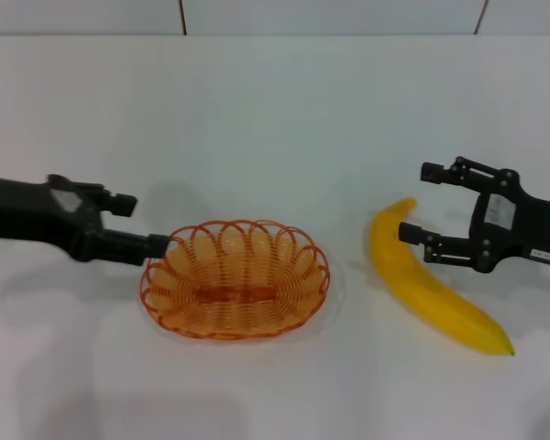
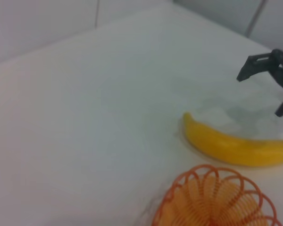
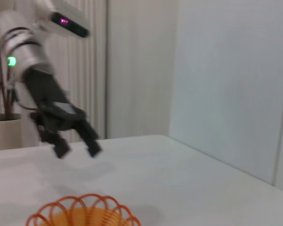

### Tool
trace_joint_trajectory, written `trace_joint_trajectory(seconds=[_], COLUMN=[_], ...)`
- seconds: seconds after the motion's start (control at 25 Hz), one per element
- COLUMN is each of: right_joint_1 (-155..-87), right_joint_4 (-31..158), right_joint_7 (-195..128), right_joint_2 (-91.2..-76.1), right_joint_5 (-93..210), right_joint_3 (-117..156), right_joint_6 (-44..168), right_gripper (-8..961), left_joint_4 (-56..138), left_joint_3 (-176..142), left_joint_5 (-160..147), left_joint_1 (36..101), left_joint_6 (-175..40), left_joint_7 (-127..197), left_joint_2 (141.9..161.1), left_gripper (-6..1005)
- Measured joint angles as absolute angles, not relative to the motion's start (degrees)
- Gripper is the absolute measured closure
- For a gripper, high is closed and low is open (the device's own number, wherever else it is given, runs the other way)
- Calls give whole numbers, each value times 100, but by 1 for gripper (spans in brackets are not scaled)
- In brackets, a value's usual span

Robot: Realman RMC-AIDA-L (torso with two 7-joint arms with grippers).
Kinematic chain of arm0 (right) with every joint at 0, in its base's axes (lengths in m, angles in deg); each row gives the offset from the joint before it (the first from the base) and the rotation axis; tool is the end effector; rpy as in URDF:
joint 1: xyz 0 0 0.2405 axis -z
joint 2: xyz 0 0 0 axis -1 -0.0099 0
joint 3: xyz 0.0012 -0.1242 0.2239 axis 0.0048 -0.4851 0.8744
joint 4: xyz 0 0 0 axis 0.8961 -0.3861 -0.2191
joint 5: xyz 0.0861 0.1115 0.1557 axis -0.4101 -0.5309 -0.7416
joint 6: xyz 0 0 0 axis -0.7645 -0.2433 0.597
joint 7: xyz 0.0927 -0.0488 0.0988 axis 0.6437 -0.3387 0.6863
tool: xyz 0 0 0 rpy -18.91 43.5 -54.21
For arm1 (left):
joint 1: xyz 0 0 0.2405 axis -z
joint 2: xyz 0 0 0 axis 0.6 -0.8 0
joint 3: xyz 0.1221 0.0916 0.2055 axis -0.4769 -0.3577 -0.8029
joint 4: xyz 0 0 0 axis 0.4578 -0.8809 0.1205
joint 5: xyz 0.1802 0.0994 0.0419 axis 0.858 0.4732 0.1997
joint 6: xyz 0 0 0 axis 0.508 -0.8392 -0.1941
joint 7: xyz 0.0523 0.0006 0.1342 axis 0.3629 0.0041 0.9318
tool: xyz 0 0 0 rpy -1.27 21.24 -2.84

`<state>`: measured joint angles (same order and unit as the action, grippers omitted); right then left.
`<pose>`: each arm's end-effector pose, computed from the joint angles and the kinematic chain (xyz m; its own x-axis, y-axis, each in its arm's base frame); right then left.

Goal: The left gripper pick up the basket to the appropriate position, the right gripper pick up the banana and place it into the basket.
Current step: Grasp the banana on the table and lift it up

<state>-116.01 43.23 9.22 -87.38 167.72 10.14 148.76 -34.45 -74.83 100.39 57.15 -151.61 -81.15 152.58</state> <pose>0.3123 0.2855 0.0063 0.8271 -0.0519 -0.5597 -0.3032 -0.8796 -0.3666 -0.2237 0.3191 0.0520 0.8581 0.4806 0.1810 0.5111 -0.8335 -0.2099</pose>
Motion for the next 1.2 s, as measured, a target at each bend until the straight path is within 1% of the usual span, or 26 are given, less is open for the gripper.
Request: trace_joint_trajectory(seconds=[0.2,0.4,0.48,0.6,0.84,1.0,1.2], right_joint_1=[-11419,-11386,-11368,-11309,-11308,-11478,-11750], right_joint_4=[4222,4215,4179,3959,3255,2451,1480], right_joint_7=[923,957,1046,1229,1982,3025,4611], right_joint_2=[-8736,-8735,-8734,-8739,-8755,-8770,-8777], right_joint_5=[16771,16771,16772,16771,16725,16766,17129], right_joint_3=[1185,1250,1307,1413,1484,1348,350], right_joint_6=[14887,14902,14964,15311,15976,16123,15795], right_gripper=[101,101,101,101,101,101,101], left_joint_4=[-3449,-2753,-2404,-1901,-1335,-1191,-1036], left_joint_3=[-7246,-7117,-6944,-6536,-5902,-5864,-5793], left_joint_5=[9807,9507,9477,9474,9515,9504,9485], left_joint_1=[5179,4616,4529,4545,4858,5018,5214], left_joint_6=[-15267,-15328,-15421,-15625,-15765,-15767,-15725], left_joint_7=[-7363,-5613,-5147,-4713,-4397,-4344,-4284], left_joint_2=[15268,15270,15270,15247,15193,15163,15163], left_gripper=[150,152,154,156,157,156,156])
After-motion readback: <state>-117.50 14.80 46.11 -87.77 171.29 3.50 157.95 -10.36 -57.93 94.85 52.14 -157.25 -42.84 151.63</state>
